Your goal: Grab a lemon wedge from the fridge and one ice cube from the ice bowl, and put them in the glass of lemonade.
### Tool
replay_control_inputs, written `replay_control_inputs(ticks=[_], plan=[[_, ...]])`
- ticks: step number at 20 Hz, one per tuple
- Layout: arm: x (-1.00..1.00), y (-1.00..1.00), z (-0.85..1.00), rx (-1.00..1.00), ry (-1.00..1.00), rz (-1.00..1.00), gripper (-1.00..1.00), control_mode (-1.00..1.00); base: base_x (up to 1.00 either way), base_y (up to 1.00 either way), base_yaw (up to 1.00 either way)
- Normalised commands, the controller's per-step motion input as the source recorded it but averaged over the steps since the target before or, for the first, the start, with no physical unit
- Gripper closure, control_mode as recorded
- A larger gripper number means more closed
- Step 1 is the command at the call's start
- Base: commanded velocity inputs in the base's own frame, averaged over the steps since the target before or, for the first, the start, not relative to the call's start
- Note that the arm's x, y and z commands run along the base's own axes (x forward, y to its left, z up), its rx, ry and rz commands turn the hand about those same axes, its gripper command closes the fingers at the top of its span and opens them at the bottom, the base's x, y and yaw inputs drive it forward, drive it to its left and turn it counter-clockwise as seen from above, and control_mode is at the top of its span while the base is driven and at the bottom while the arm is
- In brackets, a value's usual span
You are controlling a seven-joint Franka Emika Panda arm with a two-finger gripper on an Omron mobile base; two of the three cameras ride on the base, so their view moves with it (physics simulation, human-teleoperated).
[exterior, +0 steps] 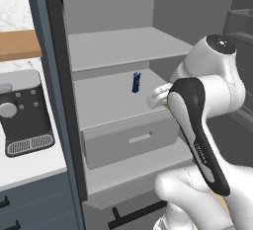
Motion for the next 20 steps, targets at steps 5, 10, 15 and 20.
replay_control_inputs(ticks=[5, 10, 15, 20], plan=[[-0.86, -0.10, -0.52, -0.15, 0.15, 0.07, 1.00, -1.00, 0.00, 0.00, 0.00], [-0.56, -0.07, -0.14, -0.01, 0.00, 0.00, 1.00, -1.00, 0.00, 0.00, 0.00], [-0.09, 0.00, 0.00, 0.00, 0.00, 0.00, 1.00, -1.00, 0.00, 0.00, 0.00], [-0.17, 0.00, 0.00, 0.00, 0.00, 0.00, 1.00, 1.00, -0.38, 0.08, 0.01]])
